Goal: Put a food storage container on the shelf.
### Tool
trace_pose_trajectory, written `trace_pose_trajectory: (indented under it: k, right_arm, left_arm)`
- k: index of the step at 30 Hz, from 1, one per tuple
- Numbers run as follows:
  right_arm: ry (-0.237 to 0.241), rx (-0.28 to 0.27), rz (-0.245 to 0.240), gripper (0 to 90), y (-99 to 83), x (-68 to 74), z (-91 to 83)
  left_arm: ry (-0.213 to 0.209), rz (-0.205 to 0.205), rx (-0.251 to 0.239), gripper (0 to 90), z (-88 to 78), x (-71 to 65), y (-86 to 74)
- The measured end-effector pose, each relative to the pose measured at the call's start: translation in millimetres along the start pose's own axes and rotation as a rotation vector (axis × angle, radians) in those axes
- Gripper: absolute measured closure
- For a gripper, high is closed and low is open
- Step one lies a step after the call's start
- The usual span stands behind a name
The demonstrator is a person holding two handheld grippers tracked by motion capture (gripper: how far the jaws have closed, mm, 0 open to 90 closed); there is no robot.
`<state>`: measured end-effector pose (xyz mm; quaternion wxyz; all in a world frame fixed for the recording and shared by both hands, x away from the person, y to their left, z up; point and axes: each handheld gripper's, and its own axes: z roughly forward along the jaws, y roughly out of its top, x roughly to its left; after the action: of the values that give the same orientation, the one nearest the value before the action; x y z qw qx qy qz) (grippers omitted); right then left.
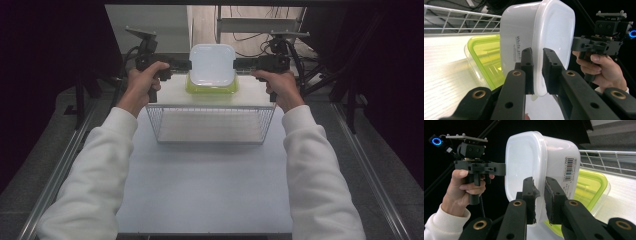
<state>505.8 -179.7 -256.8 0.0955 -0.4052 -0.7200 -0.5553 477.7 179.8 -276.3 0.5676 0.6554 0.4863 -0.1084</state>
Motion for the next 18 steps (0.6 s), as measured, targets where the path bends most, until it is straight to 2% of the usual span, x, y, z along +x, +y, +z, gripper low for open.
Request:
trace_pose_trajectory:
  k: [7, 18]
  right_arm:
    - [0.006, 0.003, 0.104, 77.1, 6.9, -11.1, 5.0]
    - [0.031, -0.001, 0.215, 76.0, 10.6, -24.0, 9.4]
  left_arm:
    - [-0.028, -0.064, 0.000, 80.2, 3.6, 7.8, 8.2]
    - [-0.072, -0.138, -0.015, 79.5, 8.4, 18.8, 13.0]
